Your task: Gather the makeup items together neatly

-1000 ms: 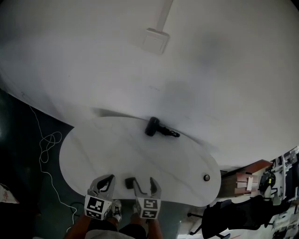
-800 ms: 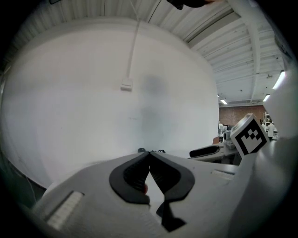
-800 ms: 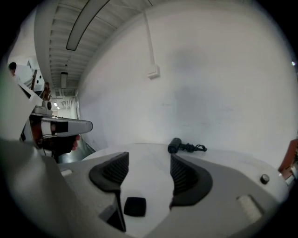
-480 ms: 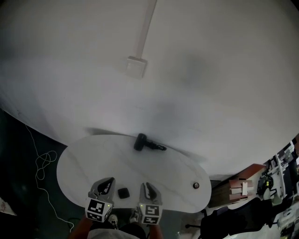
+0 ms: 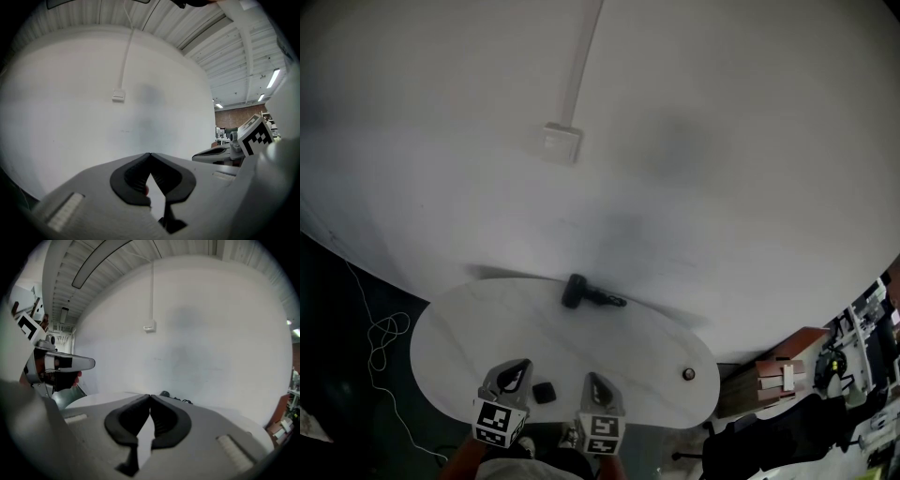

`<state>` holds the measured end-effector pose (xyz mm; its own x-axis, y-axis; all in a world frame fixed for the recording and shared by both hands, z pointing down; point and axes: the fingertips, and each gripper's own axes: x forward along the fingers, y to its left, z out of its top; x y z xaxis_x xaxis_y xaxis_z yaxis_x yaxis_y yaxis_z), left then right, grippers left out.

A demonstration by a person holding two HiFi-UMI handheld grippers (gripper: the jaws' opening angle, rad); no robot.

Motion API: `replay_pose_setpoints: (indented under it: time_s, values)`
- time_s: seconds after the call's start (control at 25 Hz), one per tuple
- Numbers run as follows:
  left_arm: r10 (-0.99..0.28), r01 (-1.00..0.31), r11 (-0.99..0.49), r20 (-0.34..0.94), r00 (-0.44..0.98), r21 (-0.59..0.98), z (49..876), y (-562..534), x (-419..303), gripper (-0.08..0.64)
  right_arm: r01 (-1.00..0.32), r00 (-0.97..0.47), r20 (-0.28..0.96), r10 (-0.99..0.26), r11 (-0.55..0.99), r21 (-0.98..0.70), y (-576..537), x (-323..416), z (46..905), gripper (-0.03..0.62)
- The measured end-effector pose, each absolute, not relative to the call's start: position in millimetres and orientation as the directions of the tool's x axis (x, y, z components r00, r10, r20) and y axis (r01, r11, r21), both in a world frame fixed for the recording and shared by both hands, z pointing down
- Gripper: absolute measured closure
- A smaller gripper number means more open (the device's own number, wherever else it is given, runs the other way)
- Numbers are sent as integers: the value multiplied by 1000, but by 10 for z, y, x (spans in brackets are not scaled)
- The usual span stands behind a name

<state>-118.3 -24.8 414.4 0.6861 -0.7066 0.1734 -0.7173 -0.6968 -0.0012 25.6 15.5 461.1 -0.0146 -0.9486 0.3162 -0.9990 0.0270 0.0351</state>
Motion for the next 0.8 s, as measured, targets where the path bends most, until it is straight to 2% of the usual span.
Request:
replay_pose_setpoints:
  time_s: [0.4, 0.8]
  values:
    - [-649, -662, -750, 186, 738, 8, 4216, -181, -1007, 549, -998, 59, 324, -944, -50, 36, 302, 388, 4659, 588]
    - [-505, -517, -856, 190, 842, 15, 4226, 65, -213, 549, -969, 240, 334, -911, -245, 28, 794, 1120, 4701, 588]
